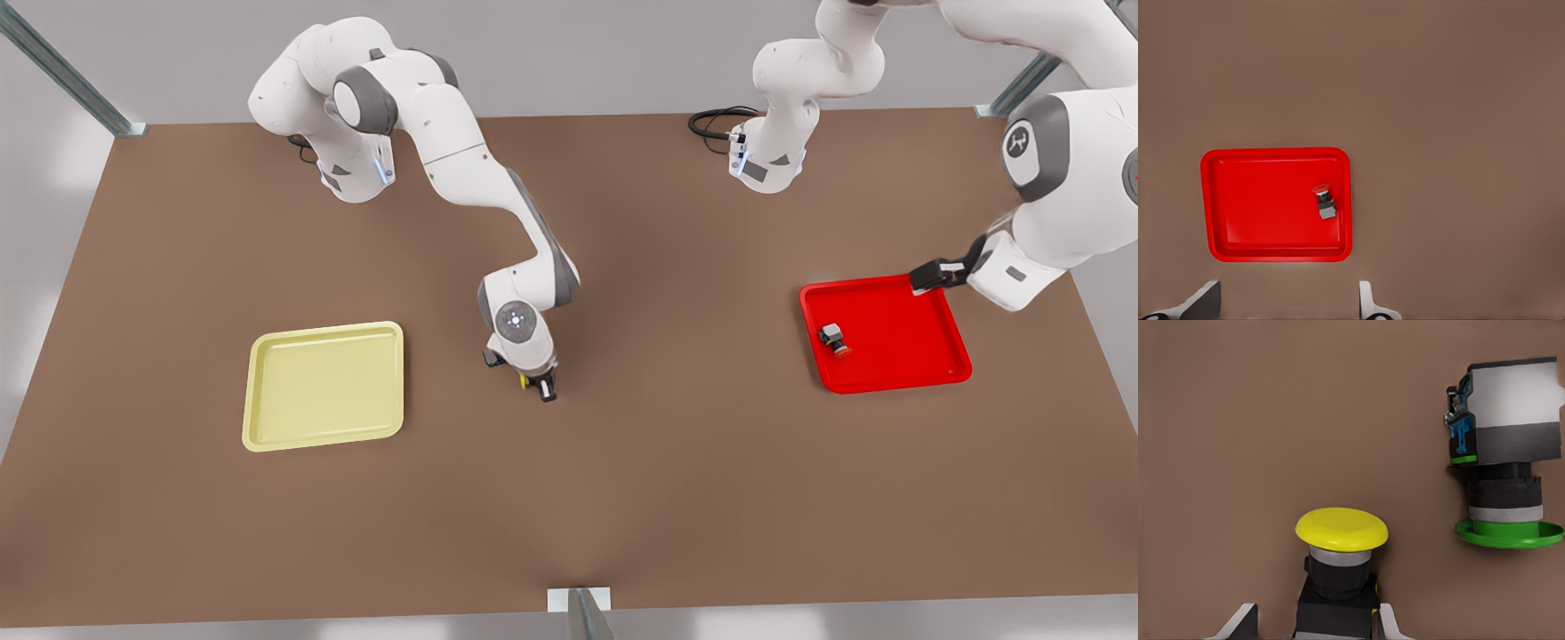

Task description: Place the switches on the corresponding trays according to their colors

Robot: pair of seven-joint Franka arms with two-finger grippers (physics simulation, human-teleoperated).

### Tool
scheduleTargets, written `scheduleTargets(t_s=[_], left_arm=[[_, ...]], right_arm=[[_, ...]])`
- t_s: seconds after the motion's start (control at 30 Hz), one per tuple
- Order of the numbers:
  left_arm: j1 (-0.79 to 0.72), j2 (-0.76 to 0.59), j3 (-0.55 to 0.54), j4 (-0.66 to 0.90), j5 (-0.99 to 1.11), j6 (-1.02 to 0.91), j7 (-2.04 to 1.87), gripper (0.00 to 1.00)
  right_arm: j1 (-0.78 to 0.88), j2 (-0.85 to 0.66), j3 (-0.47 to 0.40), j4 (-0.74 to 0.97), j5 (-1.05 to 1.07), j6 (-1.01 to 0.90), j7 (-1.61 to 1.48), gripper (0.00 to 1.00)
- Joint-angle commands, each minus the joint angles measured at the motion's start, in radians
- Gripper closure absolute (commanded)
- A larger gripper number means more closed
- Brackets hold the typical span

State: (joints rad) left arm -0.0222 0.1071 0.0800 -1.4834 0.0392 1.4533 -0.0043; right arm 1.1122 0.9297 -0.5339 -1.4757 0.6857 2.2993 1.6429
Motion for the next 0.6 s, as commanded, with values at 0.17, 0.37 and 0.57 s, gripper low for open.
scheduleTargets(t_s=[0.17,0.37,0.57], left_arm=[[-0.015,0.009,-0.003,0.002,-0.005,0.006,0.0,0.0],[-0.013,0.008,-0.002,0.002,-0.004,0.009,0.0,0.0],[-0.012,0.009,0.0,0.002,-0.001,0.012,0.0,0.0]], right_arm=[[0.0,0.0,0.0,0.0,0.0,0.002,0.0,0.39],[-0.014,-0.008,-0.001,-0.009,-0.006,0.003,-0.011,0.38],[-0.025,-0.005,0.0,-0.002,-0.011,-0.001,-0.025,0.39]])
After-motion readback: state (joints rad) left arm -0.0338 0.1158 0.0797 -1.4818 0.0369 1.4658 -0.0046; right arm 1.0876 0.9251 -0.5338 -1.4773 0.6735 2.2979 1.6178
